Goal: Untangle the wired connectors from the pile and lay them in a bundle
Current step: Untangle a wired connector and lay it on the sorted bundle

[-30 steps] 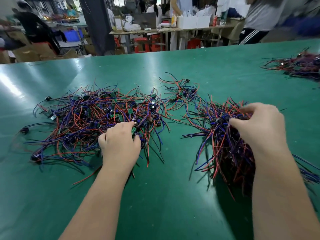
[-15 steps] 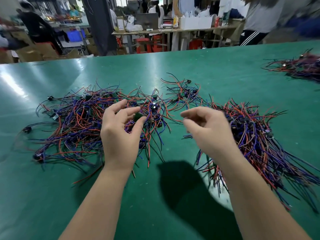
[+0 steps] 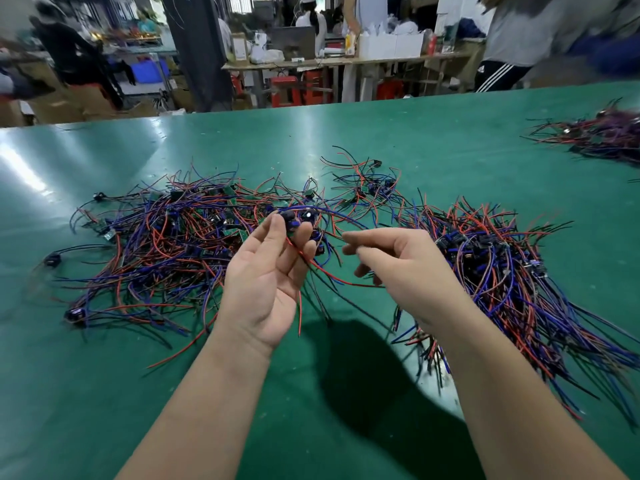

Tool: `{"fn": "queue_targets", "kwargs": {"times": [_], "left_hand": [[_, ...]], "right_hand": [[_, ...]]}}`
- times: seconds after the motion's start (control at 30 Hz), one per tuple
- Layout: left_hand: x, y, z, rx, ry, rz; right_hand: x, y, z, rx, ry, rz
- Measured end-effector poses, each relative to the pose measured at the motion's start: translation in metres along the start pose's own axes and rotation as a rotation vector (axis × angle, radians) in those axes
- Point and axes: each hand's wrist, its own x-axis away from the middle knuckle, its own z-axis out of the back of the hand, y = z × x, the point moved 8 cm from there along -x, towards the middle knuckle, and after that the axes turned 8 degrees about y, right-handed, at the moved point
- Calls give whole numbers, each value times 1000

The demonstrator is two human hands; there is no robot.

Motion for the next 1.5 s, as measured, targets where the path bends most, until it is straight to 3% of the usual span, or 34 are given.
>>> {"fn": "queue_targets", "kwargs": {"times": [0.17,0.27,0.47,0.77,0.83,0.93,1.13,1.23,1.4,1.5], "left_hand": [[3,-18,1,-89,-10,217],[6,-27,1,-174,-18,276],[21,-51,-8,-408,-154,273],[20,-52,-11,-519,-209,169],[23,-56,-12,-522,-255,164],[30,-68,-12,-728,-342,142],[45,-80,-12,-956,-583,299],[53,-82,-11,-996,-663,373],[48,-76,-6,-1121,-718,331],[51,-70,-10,-1071,-823,334]], "right_hand": [[12,9,-12,-362,-343,-285],[15,9,-10,-416,-466,-295],[-9,17,6,-243,-83,-114],[-8,12,4,-293,-111,-89],[-8,11,8,-262,-64,-68],[-12,10,26,-333,76,-68],[-16,6,75,-401,420,35],[-15,7,80,-454,462,22],[-13,14,82,-482,487,-101],[-13,16,80,-466,466,-142]]}}
